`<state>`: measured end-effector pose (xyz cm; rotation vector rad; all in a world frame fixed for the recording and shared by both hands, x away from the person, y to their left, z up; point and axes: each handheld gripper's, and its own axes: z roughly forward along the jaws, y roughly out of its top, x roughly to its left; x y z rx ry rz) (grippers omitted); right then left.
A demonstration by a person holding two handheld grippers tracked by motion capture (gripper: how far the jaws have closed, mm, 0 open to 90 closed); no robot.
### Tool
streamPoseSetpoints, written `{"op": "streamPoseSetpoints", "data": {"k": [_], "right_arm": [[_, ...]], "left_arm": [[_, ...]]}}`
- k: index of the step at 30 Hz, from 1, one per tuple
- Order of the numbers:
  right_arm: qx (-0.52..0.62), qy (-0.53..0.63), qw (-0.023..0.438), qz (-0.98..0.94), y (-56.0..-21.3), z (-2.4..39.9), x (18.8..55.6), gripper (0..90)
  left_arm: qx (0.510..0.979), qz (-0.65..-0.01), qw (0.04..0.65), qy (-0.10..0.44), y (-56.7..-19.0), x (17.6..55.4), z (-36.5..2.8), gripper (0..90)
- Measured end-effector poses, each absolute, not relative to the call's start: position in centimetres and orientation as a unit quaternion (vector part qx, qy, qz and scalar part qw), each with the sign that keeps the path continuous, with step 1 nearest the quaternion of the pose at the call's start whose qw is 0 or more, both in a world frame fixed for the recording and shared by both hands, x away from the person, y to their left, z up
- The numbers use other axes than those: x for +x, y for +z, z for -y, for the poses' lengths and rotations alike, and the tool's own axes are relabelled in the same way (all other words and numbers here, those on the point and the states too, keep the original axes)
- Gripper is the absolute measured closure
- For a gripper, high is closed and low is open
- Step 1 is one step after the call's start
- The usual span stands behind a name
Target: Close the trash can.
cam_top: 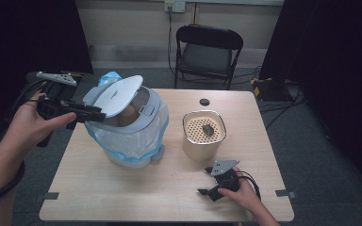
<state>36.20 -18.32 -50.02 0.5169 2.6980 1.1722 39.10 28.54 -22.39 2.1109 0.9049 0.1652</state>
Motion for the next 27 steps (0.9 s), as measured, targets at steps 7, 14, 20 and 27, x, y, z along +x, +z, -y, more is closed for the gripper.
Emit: {"op": "streamPoseSetpoints", "data": {"k": [7,14,20,27], "right_arm": [[0.172,0.391,0.077,-0.901,-50.0,18.3,36.2,13.2],[0.172,0.391,0.077,-0.901,-50.0,18.3,36.2,13.2],[0.172,0.391,0.078,-0.901,-50.0,18.3,36.2,13.2],[0.172,0.391,0.078,-0.901,-50.0,18.3,36.2,13.2]], "left_arm": [[0.825,-0.395,0.4,0.051,-22.6,39.5,-28.4,77.0],[0.824,-0.422,0.373,0.064,-22.4,39.7,-27.3,76.3],[0.816,-0.431,0.378,0.07,-22.5,40.4,-26.2,78.2],[0.813,-0.43,0.385,0.078,-22.9,41.4,-24.4,77.5]]}}
